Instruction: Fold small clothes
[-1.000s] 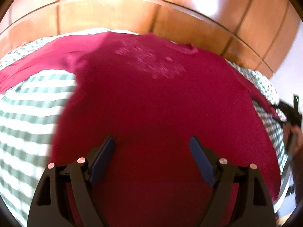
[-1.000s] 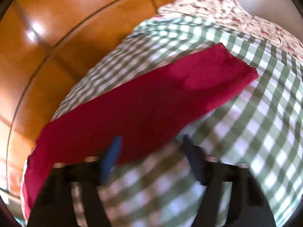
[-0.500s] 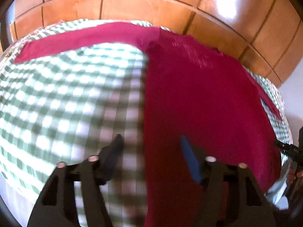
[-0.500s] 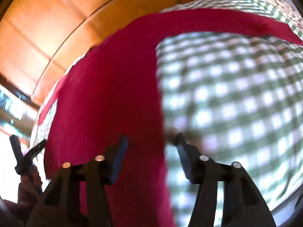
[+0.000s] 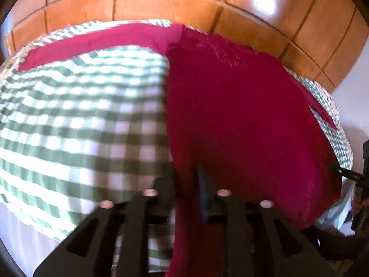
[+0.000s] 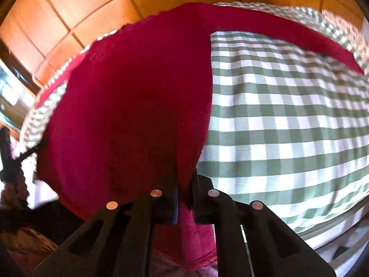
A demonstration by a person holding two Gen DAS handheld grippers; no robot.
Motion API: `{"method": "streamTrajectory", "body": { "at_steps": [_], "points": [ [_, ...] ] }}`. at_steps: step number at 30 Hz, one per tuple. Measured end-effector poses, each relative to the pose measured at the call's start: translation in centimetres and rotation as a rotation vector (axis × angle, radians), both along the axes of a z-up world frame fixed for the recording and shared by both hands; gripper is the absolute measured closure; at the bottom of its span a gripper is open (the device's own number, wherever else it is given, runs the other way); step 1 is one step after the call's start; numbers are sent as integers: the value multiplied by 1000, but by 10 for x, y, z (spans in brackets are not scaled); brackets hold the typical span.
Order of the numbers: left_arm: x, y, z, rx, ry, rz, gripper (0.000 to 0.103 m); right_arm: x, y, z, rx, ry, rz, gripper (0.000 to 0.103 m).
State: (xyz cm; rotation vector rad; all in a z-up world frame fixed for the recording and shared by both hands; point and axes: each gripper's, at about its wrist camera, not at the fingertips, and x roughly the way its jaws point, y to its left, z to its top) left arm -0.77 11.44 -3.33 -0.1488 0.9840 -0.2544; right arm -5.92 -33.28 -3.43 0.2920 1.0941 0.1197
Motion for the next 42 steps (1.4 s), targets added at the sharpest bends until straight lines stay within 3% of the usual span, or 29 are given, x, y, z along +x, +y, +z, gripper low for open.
{"method": "streamTrajectory", "body": {
  "at_steps": [1, 3, 4, 7, 10, 13, 19, 21, 22, 25, 28, 33, 36, 42],
  "points": [
    [2, 1, 7, -1, -30, 18, 49, 1, -5, 2, 25, -8, -16, 86],
    [9, 2, 21, -12, -80, 36, 46, 6, -25, 10, 16, -46, -88, 41],
    [14, 0, 24, -18, -89, 36, 45, 8, -39, 13, 21, -70, -149, 37],
    [31, -11, 30, -26, -115, 32, 44, 20, -92, 14, 86, -115, -336, 37],
    [49, -32, 30, -24, -127, 3, 33, 33, -165, 5, 131, -139, -595, 37],
    [64, -56, 25, -1, -122, -45, 26, 47, -225, -7, 190, -149, -780, 39],
    [84, -91, 10, 42, -110, -96, 19, 81, -297, -7, 162, -177, -949, 41],
    [90, -97, 5, 41, -91, -84, 16, 93, -311, -9, 139, -158, -969, 52],
    [92, -96, 3, 38, -81, -75, 16, 102, -319, -10, 123, -143, -977, 64],
    [99, -92, -5, 25, -51, -42, 16, 131, -321, -4, -28, -58, -926, 95],
    [101, -82, -7, -26, -37, -24, 16, 150, -293, 28, -115, -131, -832, 96],
    [106, -77, -5, -101, -20, -38, 17, 178, -211, 93, -120, -315, -575, 96],
    [105, -74, 2, -135, -25, -51, 17, 209, -143, 123, -61, -409, -394, 96],
    [113, -63, 13, -201, -35, -50, 22, 257, -5, 134, 44, -458, -88, 96]
  ]
}}
